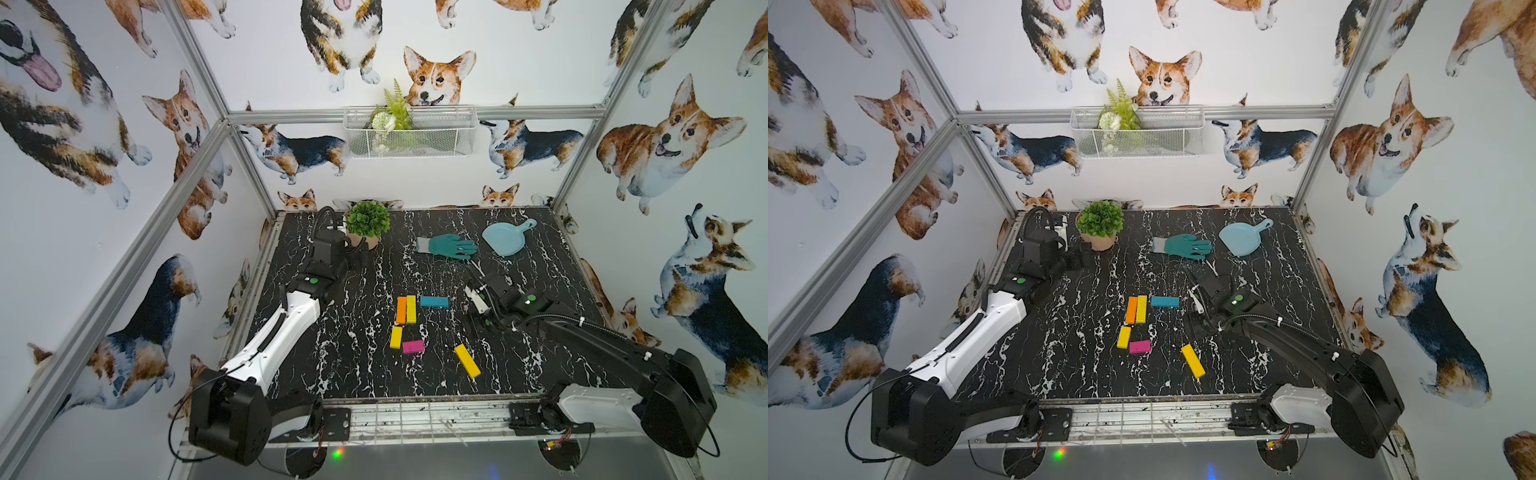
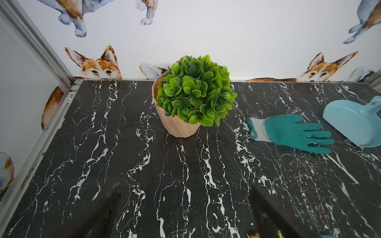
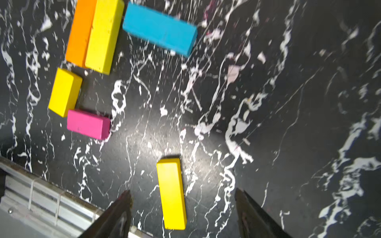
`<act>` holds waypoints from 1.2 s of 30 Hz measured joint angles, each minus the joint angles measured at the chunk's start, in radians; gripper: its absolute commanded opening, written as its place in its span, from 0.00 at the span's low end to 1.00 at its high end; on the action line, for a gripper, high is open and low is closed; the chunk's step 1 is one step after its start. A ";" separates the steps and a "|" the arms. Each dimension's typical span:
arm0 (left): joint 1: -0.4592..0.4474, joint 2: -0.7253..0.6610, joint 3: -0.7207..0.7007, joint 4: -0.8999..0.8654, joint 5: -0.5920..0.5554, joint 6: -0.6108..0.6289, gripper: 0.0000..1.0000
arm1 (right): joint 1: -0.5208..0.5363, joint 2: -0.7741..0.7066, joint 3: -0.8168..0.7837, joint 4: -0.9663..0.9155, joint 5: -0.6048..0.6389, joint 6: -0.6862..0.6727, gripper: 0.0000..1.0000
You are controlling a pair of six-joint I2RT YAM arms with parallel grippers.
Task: Assemble the letter p with building blocks
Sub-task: Pick up the building block from the center of the board.
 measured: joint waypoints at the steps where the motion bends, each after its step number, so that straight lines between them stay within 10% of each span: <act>1: 0.000 0.000 0.000 0.000 0.001 -0.001 1.00 | 0.011 -0.003 -0.011 -0.005 0.000 0.013 0.73; 20: 0.078 -0.047 -0.097 0.020 0.099 -0.058 1.00 | 0.176 0.137 -0.114 0.012 0.000 0.147 0.67; 36: 0.105 -0.051 -0.152 0.059 0.167 -0.094 1.00 | 0.195 0.227 -0.083 0.032 0.034 0.160 0.43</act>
